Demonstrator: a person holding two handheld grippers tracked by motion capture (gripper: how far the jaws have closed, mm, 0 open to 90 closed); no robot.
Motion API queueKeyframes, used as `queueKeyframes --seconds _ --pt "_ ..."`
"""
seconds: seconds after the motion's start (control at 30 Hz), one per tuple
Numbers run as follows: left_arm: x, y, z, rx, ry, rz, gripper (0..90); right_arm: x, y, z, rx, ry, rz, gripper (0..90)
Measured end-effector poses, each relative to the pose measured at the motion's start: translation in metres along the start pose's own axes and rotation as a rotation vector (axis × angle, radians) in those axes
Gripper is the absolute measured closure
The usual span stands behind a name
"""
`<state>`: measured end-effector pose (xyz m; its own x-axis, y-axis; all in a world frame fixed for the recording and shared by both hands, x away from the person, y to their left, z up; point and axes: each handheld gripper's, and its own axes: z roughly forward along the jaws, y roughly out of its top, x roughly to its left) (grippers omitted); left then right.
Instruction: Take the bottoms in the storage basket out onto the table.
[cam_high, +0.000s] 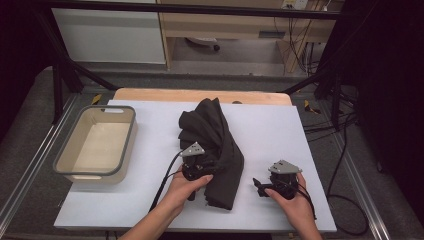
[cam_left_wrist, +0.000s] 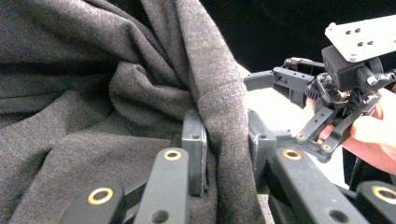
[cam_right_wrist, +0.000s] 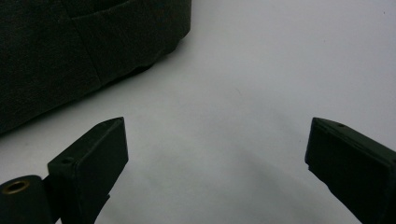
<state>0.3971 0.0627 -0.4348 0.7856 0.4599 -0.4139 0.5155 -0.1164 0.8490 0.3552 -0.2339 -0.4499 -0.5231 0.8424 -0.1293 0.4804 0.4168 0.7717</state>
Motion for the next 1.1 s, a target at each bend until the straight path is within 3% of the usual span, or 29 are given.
queueKeyframes --seconds 0.67,1.1 --pt "0.003 -0.011 -0.011 0.024 0.011 0.003 76.1 0.002 0.000 0.001 0.007 0.000 -0.002 6.7" --pt "0.002 -0.010 -0.013 0.000 0.022 0.005 73.7 0.000 0.000 0.001 0.006 -0.004 -0.003 6.7"
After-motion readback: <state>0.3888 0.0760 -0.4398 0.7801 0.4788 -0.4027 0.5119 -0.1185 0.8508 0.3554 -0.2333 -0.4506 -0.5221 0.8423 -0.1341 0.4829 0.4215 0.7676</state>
